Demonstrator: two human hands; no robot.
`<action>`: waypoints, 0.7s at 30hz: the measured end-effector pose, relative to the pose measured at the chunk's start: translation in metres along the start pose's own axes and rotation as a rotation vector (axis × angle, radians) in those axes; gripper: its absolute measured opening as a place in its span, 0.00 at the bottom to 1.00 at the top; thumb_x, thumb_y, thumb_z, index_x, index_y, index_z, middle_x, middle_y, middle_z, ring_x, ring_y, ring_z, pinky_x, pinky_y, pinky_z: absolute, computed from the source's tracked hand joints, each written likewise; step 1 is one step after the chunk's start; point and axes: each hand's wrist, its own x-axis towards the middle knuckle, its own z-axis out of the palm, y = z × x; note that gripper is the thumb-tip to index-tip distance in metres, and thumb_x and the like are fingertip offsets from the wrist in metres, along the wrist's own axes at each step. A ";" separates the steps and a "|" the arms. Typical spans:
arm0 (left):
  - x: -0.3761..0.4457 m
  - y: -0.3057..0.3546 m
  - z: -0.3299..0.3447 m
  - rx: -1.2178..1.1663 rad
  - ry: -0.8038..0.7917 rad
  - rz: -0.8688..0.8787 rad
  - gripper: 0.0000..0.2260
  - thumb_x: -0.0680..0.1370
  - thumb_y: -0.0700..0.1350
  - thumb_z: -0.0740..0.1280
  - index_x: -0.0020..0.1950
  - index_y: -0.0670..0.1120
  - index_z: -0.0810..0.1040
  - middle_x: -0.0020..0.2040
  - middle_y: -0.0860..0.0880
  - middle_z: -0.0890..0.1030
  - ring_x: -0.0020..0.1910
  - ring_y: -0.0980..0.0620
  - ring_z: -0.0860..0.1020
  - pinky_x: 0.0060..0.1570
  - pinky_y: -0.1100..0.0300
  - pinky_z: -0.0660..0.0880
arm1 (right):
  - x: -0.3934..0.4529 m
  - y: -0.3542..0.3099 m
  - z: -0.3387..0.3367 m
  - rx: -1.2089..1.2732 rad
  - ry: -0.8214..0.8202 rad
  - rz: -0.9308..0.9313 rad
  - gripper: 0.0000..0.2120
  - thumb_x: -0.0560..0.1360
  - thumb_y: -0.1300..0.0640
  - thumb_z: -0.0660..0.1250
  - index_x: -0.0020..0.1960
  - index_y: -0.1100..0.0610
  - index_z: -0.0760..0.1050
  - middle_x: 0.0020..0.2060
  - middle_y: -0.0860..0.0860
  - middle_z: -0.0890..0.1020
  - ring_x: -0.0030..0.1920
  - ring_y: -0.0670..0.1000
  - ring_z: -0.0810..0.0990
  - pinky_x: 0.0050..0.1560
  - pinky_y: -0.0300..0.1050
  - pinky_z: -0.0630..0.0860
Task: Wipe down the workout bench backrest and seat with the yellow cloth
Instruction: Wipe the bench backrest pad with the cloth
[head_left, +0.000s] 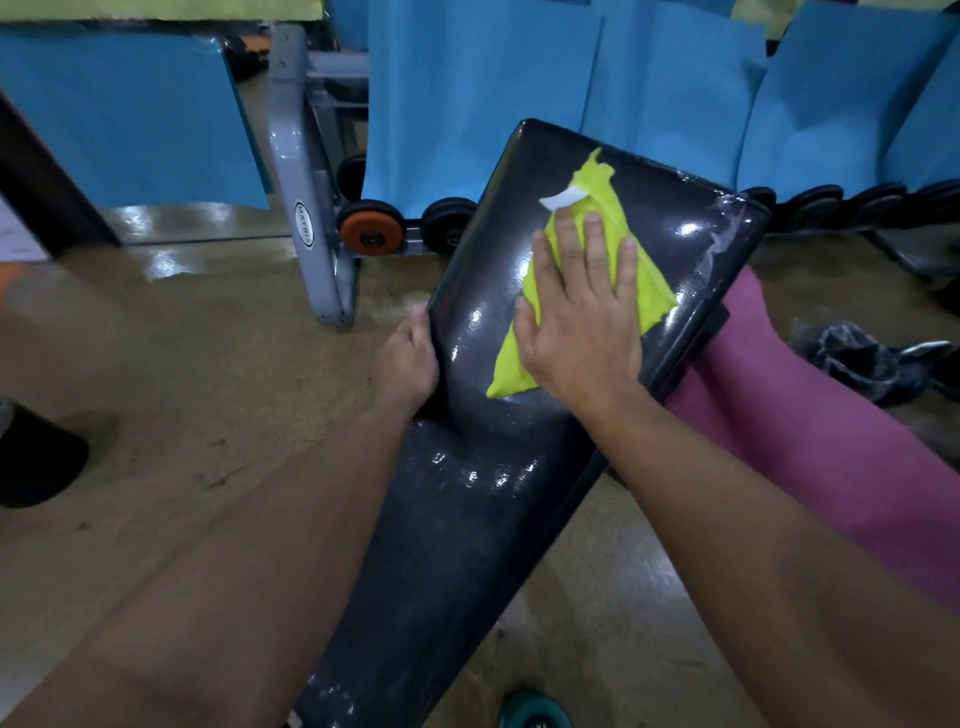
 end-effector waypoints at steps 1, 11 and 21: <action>-0.005 -0.006 -0.002 -0.030 -0.012 0.014 0.24 0.82 0.59 0.49 0.65 0.48 0.75 0.63 0.46 0.77 0.64 0.46 0.72 0.63 0.57 0.65 | 0.006 0.002 0.000 -0.005 0.006 0.036 0.31 0.82 0.44 0.54 0.81 0.60 0.62 0.81 0.59 0.59 0.82 0.62 0.54 0.80 0.67 0.48; -0.014 -0.042 -0.021 -0.101 -0.181 -0.084 0.24 0.78 0.64 0.57 0.60 0.49 0.79 0.54 0.54 0.78 0.57 0.56 0.74 0.56 0.62 0.65 | -0.007 -0.025 0.004 0.000 -0.055 -0.051 0.32 0.82 0.43 0.56 0.80 0.59 0.63 0.80 0.59 0.62 0.81 0.61 0.55 0.79 0.68 0.50; -0.015 -0.045 -0.018 -0.029 -0.110 -0.054 0.26 0.79 0.64 0.54 0.65 0.48 0.77 0.63 0.46 0.78 0.64 0.48 0.73 0.57 0.63 0.63 | 0.018 -0.052 0.010 -0.037 -0.151 -0.076 0.32 0.83 0.43 0.52 0.82 0.59 0.58 0.82 0.59 0.55 0.82 0.62 0.50 0.80 0.68 0.46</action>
